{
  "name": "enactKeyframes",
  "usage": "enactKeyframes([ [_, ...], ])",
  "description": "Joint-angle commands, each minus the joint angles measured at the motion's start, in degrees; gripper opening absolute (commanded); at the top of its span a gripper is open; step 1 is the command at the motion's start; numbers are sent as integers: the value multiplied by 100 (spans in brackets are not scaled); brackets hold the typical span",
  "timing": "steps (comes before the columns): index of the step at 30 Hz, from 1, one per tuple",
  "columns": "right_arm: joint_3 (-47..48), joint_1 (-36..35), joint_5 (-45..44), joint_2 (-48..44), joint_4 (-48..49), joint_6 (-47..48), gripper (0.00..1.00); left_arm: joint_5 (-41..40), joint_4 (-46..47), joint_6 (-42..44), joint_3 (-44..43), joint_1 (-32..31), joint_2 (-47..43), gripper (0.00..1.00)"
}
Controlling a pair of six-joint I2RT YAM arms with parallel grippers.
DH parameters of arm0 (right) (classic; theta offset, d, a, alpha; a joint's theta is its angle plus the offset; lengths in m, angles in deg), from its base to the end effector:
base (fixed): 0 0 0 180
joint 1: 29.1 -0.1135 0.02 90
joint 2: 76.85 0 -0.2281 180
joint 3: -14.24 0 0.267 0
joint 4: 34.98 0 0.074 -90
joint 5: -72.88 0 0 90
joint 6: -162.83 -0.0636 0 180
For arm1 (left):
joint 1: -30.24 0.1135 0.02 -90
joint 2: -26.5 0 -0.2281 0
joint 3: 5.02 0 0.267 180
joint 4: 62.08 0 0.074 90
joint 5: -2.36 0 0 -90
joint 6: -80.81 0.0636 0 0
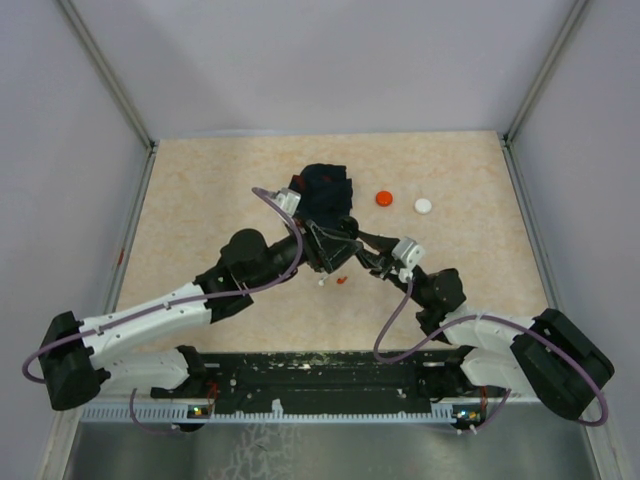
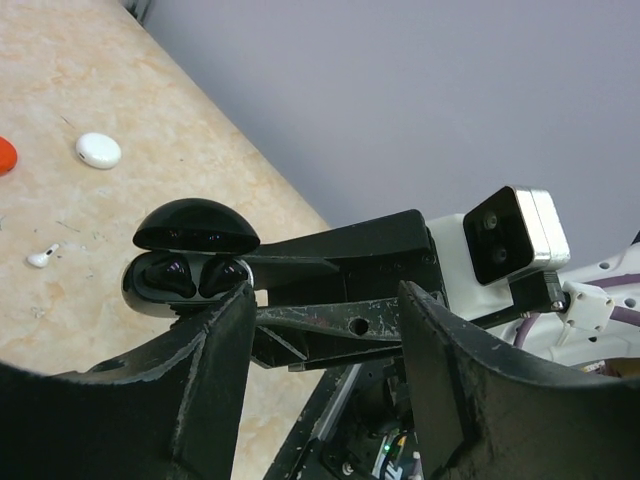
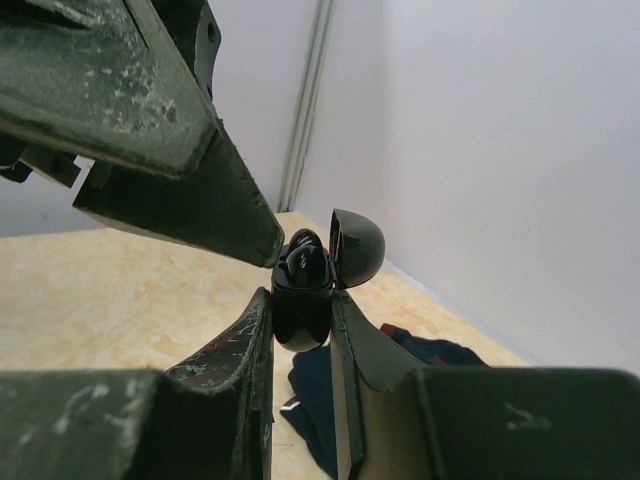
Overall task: Insert the wireless bluetooth earbuds into the charging case
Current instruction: Adjust the earbud with the charging case.
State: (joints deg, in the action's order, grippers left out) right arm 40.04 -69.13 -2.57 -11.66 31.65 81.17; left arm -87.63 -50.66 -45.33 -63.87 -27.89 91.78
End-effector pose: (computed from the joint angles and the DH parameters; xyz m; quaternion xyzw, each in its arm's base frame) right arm 0.1820 0.1738 0.2132 -0.3102 0.4269 0.2947 0.7967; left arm 0.1727 -0.2777 0.3028 0.1289 0.6632 -0.5404 0.5015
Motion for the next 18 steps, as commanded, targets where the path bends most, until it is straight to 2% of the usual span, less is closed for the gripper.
enactKeyframes([
  [1,138,-75,18,-154,224,-58,0,-44,-13,190,-294,3,-97,65],
  [5,106,-75,133,-169,134,-85,0,-442,-720,709,-522,68,-434,68],
  [8,107,-74,324,-177,62,-129,0,-349,-1501,986,-798,333,-491,71],
  [15,243,-76,1000,-398,-736,17,0,1506,-2505,1242,-1379,1334,-285,77],
  [18,247,-75,1187,-455,-801,4,0,2158,-2752,1373,-1609,1539,-131,82],
])
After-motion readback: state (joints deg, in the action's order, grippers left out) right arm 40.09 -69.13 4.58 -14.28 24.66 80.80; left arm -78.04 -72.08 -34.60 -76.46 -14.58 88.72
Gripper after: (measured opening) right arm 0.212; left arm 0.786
